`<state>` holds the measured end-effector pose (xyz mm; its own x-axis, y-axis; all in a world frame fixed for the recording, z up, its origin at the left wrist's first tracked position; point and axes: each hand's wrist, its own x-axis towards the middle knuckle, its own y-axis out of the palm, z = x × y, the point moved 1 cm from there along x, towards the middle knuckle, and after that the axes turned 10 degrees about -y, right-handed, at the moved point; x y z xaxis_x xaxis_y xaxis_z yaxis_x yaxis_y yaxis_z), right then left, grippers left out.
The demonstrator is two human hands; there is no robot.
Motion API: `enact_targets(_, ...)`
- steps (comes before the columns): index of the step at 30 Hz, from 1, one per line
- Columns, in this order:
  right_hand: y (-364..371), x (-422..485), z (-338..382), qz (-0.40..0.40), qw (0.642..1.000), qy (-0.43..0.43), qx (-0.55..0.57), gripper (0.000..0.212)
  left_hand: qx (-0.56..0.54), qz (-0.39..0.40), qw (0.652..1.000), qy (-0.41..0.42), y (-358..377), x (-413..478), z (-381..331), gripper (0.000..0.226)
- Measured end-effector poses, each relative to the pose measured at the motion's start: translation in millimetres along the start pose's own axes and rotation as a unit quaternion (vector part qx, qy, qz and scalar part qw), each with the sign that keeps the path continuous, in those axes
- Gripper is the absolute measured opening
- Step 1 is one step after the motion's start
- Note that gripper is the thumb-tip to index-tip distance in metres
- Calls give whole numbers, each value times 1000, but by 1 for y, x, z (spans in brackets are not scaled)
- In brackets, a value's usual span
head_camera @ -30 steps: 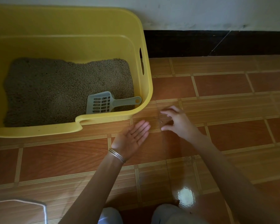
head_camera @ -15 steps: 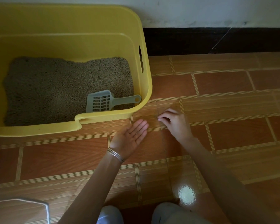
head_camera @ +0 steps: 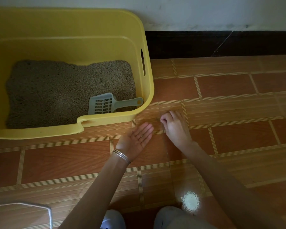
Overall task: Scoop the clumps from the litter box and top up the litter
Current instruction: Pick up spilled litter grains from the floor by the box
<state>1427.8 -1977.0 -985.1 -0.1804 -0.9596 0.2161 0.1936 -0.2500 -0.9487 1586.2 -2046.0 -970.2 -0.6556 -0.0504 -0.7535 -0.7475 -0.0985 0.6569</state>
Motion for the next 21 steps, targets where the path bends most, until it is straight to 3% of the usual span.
enact_targets(4, -26, 4, 23, -53, 992, -33, 114, 18, -8, -8, 1000, 1, 5, 3, -1, 36)
enact_targets(10, -32, 4, 38, -15, 987, -90, 135, 17, 3, -9, 1000, 4, 16, 5, 1, 34)
enact_targets(16, -36, -5, 9, -51, 984, 6, 172, 22, -16, 22, 1000, -8, 7, 0, -6, 35)
enact_targets(21, -22, -9, -16, 45, 986, 77, 143, 25, -22, 18, 1000, -2, -4, -2, -6, 36)
